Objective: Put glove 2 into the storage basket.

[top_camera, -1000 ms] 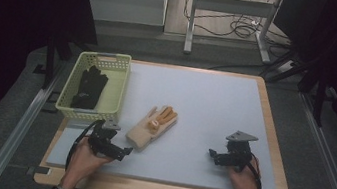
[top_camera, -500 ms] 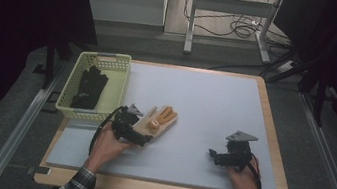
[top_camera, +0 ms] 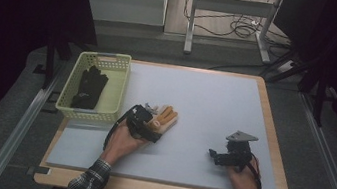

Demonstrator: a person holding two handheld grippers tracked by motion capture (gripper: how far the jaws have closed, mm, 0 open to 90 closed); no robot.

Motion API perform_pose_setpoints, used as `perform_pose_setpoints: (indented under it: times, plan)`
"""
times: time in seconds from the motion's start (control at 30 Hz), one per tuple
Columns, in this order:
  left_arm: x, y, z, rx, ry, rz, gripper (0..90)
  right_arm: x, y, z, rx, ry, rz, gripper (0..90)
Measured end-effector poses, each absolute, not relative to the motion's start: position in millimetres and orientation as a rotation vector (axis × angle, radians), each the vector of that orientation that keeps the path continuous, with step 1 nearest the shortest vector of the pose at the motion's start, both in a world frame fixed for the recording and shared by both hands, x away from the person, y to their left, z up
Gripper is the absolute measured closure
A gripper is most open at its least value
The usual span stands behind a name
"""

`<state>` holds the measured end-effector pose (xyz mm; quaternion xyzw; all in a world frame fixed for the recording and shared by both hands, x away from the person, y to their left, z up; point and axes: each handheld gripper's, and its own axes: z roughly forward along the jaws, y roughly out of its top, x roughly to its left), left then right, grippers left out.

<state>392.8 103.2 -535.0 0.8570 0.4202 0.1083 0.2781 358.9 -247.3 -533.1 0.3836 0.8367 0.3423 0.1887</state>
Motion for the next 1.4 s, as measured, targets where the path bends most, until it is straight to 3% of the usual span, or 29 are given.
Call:
perform_pose_setpoints:
  times: [0.1, 0.17, 0.2, 0.23, 0.27, 0.37, 0.5, 0.83, 1.4]
  plan:
    - [392, 106, -531, 2.300, 1.129, 0.300, 7.6, 359, -247, -533, 1.077, 2.354, 0.961, 8.6]
    - [391, 111, -529, 2.292, 1.136, 0.312, 26.3, 359, -247, -533, 1.078, 2.353, 0.962, 8.6]
    - [391, 112, -529, 2.283, 1.143, 0.315, 26.3, 359, -247, -533, 1.078, 2.353, 0.962, 8.6]
    - [391, 114, -528, 2.279, 1.144, 0.320, 34.9, 359, -247, -533, 1.078, 2.353, 0.962, 8.6]
    - [391, 115, -528, 2.280, 1.144, 0.325, 34.9, 359, -247, -533, 1.078, 2.353, 0.962, 8.6]
    - [388, 113, -526, 2.280, 1.133, 0.323, 51.7, 359, -247, -533, 1.078, 2.353, 0.962, 8.6]
    - [389, 111, -523, 2.293, 1.129, 0.316, 58.7, 359, -247, -533, 1.078, 2.353, 0.961, 8.7]
    - [394, 111, -509, 2.260, 1.140, 0.296, 60.7, 359, -247, -533, 1.078, 2.353, 0.961, 8.6]
    - [410, 114, -449, 2.199, 1.201, 0.385, 60.1, 359, -247, -533, 1.077, 2.354, 0.961, 8.6]
